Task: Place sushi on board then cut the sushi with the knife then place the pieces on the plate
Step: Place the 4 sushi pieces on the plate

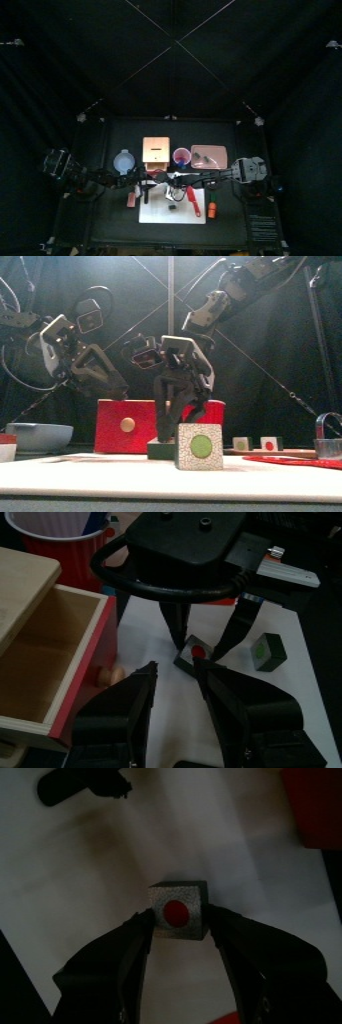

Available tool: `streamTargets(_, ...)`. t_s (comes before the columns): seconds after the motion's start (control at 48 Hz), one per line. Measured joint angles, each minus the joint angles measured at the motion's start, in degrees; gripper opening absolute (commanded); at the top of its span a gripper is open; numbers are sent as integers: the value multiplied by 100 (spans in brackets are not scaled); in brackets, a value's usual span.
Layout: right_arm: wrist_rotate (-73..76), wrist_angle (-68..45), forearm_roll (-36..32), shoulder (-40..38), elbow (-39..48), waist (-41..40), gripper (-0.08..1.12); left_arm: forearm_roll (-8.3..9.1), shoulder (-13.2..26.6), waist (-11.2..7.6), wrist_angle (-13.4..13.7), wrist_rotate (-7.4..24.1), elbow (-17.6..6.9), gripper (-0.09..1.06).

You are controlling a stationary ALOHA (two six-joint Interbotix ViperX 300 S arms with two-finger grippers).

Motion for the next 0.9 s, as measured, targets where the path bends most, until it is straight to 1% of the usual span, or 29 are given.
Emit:
streamTargets(0.375,18,185,-44,-35,-35,35,82,0,-18,0,0,-9,-26,76)
streamTargets(0.625,9,308,-105,-404,26,26,82,0,-246,18,0,0,-70,76)
streamTargets(0.792,-26,290,-105,-448,35,18,82,0,-404,26,0,-9,-62,76)
streamTargets(0.896,0,246,-79,-457,26,18,81,-62,-475,26,0,-26,-88,76)
